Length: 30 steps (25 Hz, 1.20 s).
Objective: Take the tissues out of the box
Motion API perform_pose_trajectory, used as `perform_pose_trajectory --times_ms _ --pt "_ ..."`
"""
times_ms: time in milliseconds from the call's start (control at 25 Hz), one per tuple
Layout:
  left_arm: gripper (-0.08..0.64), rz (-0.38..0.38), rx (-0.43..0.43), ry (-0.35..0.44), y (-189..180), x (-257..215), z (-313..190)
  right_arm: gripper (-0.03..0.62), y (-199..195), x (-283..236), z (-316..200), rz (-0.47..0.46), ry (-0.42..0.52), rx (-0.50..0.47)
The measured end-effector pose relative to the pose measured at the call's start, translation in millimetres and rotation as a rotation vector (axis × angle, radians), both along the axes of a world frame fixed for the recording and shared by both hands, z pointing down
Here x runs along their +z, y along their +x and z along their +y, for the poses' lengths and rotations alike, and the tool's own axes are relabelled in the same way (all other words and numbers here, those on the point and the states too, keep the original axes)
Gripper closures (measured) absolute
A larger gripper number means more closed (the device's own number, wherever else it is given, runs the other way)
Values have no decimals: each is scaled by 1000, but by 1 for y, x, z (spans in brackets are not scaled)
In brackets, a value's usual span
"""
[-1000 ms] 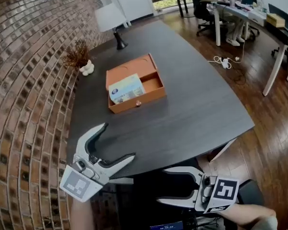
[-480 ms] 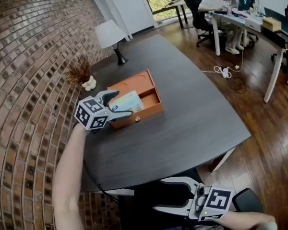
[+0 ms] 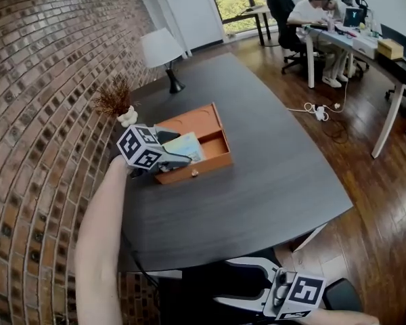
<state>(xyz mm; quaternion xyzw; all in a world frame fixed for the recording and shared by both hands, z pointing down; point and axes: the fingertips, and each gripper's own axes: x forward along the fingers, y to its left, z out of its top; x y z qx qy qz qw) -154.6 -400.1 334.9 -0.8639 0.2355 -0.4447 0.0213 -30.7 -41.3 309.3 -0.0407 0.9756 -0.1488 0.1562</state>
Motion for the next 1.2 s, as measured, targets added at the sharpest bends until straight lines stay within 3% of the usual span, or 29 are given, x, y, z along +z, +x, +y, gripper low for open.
perform_pose_trajectory --times_ms 280,400,480,640,800,920,1200 --pt "213 -16 22 21 3 -4 4 301 -1 0 2 8 6 -5" --pt "215 42 14 76 5 -26 5 301 -1 4 1 16 18 5" --pt "215 119 9 141 8 -56 11 302 -2 2 3 19 23 -2" --pt "215 399 11 281 13 -126 54 302 -4 1 5 32 39 -2" --pt "216 824 -27 354 3 -159 133 301 0 5 4 48 54 15" --pt "216 1129 -69 321 -5 -146 200 301 0 6 3 50 63 28" --pt "216 1548 -175 295 -12 -84 316 301 0 9 3 62 73 33"
